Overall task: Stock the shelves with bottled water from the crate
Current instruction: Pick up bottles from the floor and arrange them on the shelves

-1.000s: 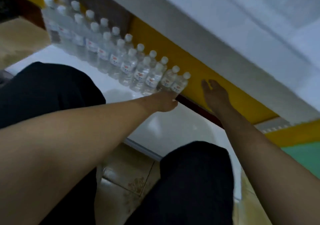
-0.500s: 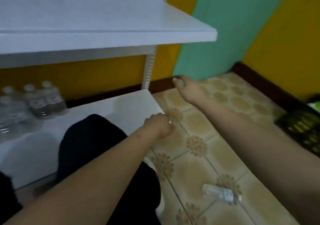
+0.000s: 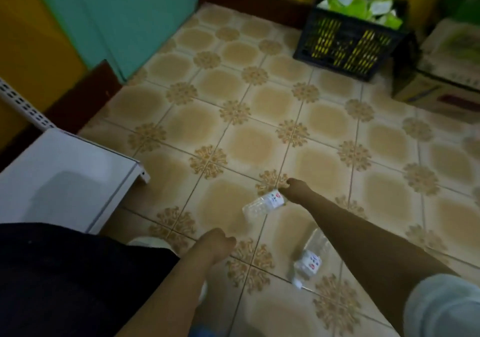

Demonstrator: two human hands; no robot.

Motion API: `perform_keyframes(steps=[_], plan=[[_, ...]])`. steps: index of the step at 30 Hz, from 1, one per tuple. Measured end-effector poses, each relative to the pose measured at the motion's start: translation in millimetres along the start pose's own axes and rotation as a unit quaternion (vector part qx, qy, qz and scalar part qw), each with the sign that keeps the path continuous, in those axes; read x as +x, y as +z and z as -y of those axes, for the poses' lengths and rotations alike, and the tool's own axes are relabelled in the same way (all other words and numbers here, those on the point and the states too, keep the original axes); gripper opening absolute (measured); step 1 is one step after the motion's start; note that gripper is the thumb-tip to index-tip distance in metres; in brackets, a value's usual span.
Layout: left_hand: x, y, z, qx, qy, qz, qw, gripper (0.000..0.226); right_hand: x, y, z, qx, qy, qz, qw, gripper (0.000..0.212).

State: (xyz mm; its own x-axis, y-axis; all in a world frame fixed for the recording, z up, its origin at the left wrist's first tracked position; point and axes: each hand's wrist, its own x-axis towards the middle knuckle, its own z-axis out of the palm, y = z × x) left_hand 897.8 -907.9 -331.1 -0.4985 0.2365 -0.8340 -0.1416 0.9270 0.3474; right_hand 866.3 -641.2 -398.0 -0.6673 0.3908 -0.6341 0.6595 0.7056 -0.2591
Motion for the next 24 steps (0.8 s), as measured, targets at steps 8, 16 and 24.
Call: perform_keyframes(steps=[8,16,24], plan=[[41,6,28,-0.075,-0.072,-0.033,0.994,0.042,59,95,-16,0.373,0.195,0.014,0.907,0.068],[66,15,39,-0.131,-0.072,-0.070,0.986,0.041,145,165,-29,0.517,0.262,0.049,0.814,0.079],[78,11,41,-0.157,-0.080,-0.077,0.981,0.041,78,144,-1,0.628,0.222,0.106,0.739,0.054]])
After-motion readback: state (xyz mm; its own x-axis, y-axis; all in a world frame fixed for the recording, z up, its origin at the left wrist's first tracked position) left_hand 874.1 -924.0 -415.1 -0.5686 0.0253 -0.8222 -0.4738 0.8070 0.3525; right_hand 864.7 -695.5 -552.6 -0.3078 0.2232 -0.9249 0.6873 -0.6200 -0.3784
